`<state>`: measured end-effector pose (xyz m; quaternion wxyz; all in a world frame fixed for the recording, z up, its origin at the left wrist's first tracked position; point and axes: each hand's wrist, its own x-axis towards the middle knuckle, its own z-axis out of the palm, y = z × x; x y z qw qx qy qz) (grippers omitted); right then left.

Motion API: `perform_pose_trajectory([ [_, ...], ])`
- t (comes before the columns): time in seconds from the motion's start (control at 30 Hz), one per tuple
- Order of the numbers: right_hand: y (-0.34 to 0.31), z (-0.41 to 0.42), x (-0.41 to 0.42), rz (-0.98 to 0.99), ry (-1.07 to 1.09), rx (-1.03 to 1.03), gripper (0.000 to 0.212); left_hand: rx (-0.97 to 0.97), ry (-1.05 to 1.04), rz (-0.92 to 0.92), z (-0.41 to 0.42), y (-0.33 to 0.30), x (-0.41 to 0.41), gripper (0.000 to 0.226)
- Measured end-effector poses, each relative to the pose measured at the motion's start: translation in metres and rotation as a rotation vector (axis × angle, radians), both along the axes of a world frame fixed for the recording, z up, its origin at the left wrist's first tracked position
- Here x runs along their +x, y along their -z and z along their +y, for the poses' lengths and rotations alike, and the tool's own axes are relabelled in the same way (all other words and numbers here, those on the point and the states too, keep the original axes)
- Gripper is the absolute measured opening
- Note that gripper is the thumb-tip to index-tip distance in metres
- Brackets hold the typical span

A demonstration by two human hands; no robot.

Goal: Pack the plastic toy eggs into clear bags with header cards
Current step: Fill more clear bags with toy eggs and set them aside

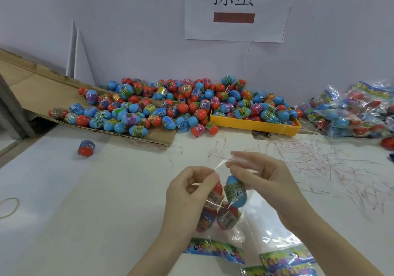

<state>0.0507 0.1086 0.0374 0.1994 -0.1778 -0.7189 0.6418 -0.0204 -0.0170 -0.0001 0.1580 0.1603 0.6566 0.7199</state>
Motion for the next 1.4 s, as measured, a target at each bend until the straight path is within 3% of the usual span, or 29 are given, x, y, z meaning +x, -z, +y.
perform_pose_trajectory([
  [0.1,-0.005,0.003,0.003,0.007,-0.010,0.030,0.049,0.001,-0.005,-0.057,-0.001,0.000,0.002,0.006],
  [0.2,-0.004,0.004,0.004,-0.141,-0.104,0.052,0.070,0.023,0.019,-0.166,-0.001,-0.001,0.005,0.007],
  [0.27,0.000,0.004,0.005,-0.211,-0.158,0.027,0.067,0.044,0.060,-0.241,-0.002,-0.004,0.007,0.009],
  [0.4,0.011,0.001,0.008,-0.168,-0.156,-0.042,0.031,0.049,0.126,-0.220,-0.003,-0.007,0.010,0.028],
  [0.5,0.010,-0.001,0.009,-0.169,-0.167,-0.026,0.027,0.046,0.049,-0.157,-0.003,-0.006,0.007,0.018],
  [0.63,-0.005,-0.003,0.005,-0.030,0.007,0.323,0.050,-0.003,0.014,-0.052,-0.003,-0.004,0.007,0.028],
  [0.77,-0.014,-0.008,-0.003,0.300,0.159,1.109,0.018,-0.045,0.032,0.005,-0.005,-0.005,0.007,0.035],
  [0.87,-0.012,-0.011,-0.011,0.308,0.133,1.411,0.018,-0.058,0.025,0.055,-0.005,-0.007,0.006,0.035],
  [1.07,-0.013,-0.011,-0.013,0.300,0.026,1.607,0.013,-0.100,0.093,0.208,-0.010,-0.010,0.004,0.033],
  [1.17,-0.021,-0.011,-0.012,0.272,-0.047,1.619,0.021,-0.200,0.110,0.431,-0.017,-0.008,0.000,0.031],
  [1.27,-0.033,-0.010,-0.011,0.247,-0.172,1.635,0.017,-0.257,0.135,0.606,-0.021,-0.008,-0.003,0.045],
  [1.4,-0.041,-0.013,-0.013,0.217,-0.170,1.817,0.035,-0.285,0.148,0.725,-0.022,-0.009,-0.007,0.040],
])
